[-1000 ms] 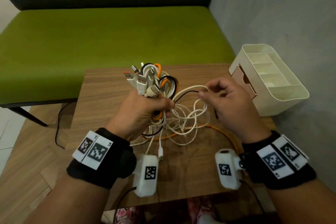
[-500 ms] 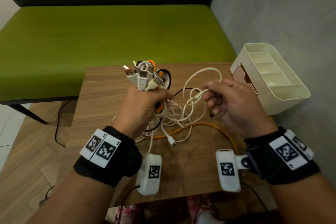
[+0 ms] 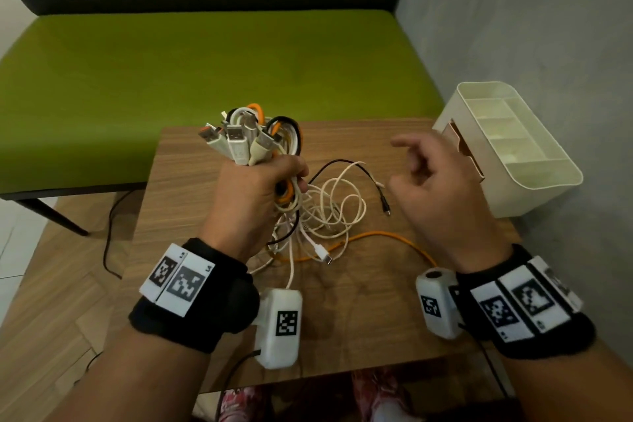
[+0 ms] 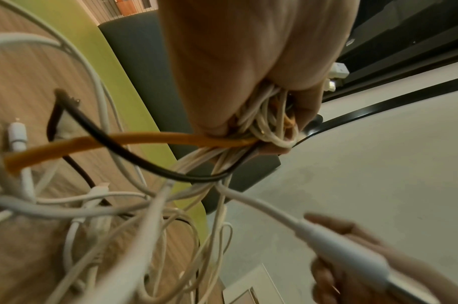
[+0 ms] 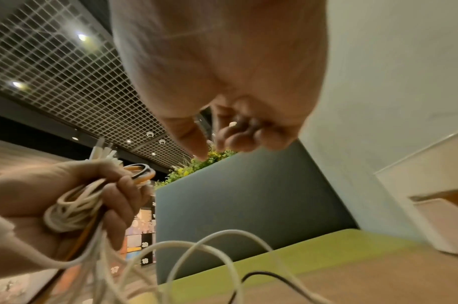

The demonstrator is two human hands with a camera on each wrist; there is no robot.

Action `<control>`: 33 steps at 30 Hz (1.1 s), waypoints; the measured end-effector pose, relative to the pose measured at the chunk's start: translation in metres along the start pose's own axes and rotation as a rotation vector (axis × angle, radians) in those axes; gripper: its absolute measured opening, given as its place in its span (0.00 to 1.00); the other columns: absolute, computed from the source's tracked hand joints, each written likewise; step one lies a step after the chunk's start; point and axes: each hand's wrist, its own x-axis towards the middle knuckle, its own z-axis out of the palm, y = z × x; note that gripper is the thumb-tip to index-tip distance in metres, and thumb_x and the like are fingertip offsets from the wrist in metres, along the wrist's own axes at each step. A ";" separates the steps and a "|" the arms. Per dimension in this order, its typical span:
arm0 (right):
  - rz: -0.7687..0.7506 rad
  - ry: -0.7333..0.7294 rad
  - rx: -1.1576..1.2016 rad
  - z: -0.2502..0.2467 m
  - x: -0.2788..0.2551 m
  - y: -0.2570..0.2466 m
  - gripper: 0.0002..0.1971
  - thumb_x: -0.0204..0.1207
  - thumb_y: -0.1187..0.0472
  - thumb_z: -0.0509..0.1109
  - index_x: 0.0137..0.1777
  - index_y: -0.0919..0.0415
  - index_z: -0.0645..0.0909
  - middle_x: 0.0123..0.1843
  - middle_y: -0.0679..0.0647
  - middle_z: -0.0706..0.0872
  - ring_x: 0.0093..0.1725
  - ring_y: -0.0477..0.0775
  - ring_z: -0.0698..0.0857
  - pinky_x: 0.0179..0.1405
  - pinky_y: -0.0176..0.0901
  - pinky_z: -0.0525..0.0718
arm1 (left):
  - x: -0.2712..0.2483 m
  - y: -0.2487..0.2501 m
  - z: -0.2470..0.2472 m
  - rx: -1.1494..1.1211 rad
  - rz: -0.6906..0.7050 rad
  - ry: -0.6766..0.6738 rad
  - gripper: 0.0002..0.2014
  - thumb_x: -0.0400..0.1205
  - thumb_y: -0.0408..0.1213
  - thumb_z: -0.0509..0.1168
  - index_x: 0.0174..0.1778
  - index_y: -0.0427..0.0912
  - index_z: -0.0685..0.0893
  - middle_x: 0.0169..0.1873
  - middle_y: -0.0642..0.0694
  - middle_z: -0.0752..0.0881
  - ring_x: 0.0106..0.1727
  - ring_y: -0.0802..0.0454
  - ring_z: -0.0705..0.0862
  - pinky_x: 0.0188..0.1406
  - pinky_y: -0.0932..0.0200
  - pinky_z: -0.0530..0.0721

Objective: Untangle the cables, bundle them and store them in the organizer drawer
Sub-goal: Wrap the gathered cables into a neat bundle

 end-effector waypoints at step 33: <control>-0.166 -0.349 -0.053 0.043 -0.005 -0.010 0.11 0.67 0.39 0.71 0.45 0.41 0.81 0.43 0.29 0.82 0.58 0.49 0.78 0.60 0.56 0.66 | -0.029 0.013 0.020 -0.587 -0.151 -0.443 0.03 0.72 0.25 0.63 0.39 0.36 0.78 0.24 0.48 0.77 0.25 0.56 0.79 0.32 0.61 0.77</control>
